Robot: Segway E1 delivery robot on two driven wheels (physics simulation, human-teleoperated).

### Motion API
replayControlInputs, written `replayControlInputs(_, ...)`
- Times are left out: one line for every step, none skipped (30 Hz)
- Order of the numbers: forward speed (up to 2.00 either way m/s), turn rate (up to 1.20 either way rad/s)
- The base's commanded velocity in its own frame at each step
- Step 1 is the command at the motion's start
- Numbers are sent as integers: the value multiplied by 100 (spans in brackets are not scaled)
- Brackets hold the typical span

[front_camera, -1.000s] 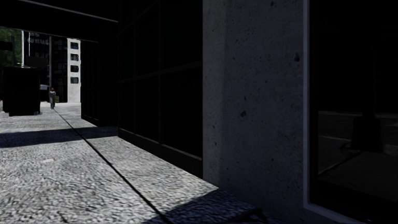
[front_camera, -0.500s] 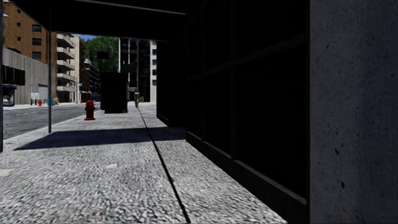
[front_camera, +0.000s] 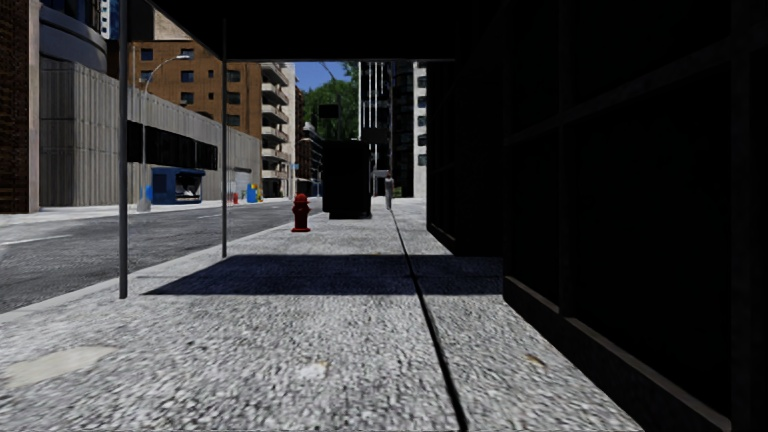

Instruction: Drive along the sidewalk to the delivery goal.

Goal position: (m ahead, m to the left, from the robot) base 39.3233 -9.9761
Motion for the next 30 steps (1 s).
replayControlInputs(200, 1)
replayControlInputs(200, 1)
replayControlInputs(200, 0)
replayControlInputs(200, 0)
replayControlInputs(200, 0)
replayControlInputs(200, 0)
replayControlInputs(200, 0)
replayControlInputs(200, 0)
replayControlInputs(200, 0)
replayControlInputs(200, 0)
replayControlInputs(200, 0)
replayControlInputs(200, 0)
replayControlInputs(200, 0)
replayControlInputs(200, 0)
replayControlInputs(200, 0)
replayControlInputs(200, 0)
replayControlInputs(200, 0)
replayControlInputs(200, 0)
replayControlInputs(200, 0)
replayControlInputs(200, 0)
replayControlInputs(200, 0)
replayControlInputs(200, 0)
replayControlInputs(200, 0)
replayControlInputs(200, 0)
replayControlInputs(200, 0)
replayControlInputs(200, 0)
replayControlInputs(200, 0)
replayControlInputs(200, 0)
replayControlInputs(200, 0)
replayControlInputs(200, 0)
